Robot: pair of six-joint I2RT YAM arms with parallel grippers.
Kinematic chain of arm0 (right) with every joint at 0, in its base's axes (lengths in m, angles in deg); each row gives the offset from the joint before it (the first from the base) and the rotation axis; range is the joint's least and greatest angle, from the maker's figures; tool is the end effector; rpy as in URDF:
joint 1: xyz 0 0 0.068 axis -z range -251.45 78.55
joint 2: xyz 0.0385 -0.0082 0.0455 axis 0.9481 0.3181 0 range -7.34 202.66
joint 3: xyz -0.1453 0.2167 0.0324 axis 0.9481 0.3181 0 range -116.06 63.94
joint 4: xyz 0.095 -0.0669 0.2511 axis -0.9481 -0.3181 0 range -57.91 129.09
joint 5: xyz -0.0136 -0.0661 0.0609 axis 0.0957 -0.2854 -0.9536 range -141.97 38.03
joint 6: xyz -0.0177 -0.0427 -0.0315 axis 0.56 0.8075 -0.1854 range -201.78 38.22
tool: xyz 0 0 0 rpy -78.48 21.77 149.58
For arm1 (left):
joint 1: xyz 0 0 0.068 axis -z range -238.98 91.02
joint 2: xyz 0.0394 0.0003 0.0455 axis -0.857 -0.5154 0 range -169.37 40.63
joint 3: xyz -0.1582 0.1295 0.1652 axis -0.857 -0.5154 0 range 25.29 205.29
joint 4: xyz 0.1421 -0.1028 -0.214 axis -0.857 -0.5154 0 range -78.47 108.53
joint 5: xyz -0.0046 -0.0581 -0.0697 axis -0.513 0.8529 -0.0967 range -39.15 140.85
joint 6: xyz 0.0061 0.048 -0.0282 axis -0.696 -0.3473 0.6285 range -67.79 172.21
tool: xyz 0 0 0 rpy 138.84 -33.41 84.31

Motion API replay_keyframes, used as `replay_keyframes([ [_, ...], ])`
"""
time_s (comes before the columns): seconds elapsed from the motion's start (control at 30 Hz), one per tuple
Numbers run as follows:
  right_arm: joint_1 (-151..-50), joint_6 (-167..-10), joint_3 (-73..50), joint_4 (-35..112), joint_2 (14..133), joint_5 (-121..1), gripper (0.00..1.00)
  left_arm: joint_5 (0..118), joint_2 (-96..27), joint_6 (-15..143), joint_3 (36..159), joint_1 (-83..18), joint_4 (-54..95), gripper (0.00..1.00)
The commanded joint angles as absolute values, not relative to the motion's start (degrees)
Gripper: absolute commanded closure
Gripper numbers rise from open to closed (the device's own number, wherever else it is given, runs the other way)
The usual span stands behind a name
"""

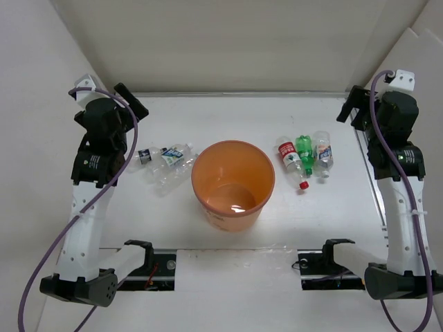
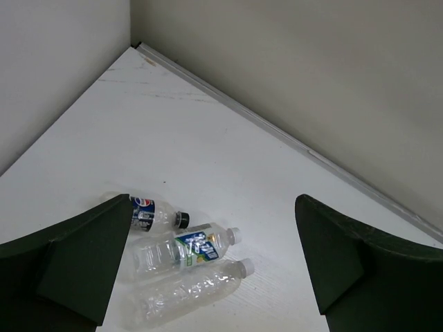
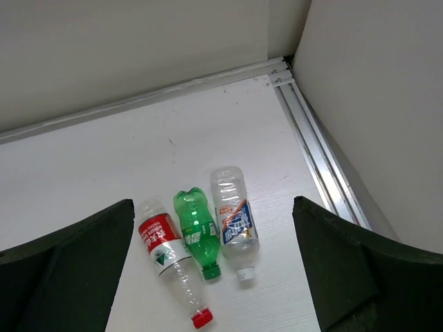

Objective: Put the plastic bottles in the bin

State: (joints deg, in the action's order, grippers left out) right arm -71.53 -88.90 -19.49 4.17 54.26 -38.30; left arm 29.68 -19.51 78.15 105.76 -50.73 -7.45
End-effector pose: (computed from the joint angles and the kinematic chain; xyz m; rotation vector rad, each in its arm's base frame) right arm 0.2280 -0.0089 0.4643 0.2794 1.7724 -0.1249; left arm 0.2270 -0.0188 0.4696 -0.5270 1.5791 -0.1440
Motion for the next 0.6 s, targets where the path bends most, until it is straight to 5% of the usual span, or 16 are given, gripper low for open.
replay_keyframes([
  [0.0,-71.89,-90.21,-19.64,4.28,53.57,-34.84,0.0,30.28,-17.74,77.96,105.97,-50.71,-5.82,0.0],
  [0.57,-65.04,-88.11,-8.04,12.98,69.73,-36.85,0.0,40.03,-19.22,76.92,106.5,-50.71,-4.76,0.0],
])
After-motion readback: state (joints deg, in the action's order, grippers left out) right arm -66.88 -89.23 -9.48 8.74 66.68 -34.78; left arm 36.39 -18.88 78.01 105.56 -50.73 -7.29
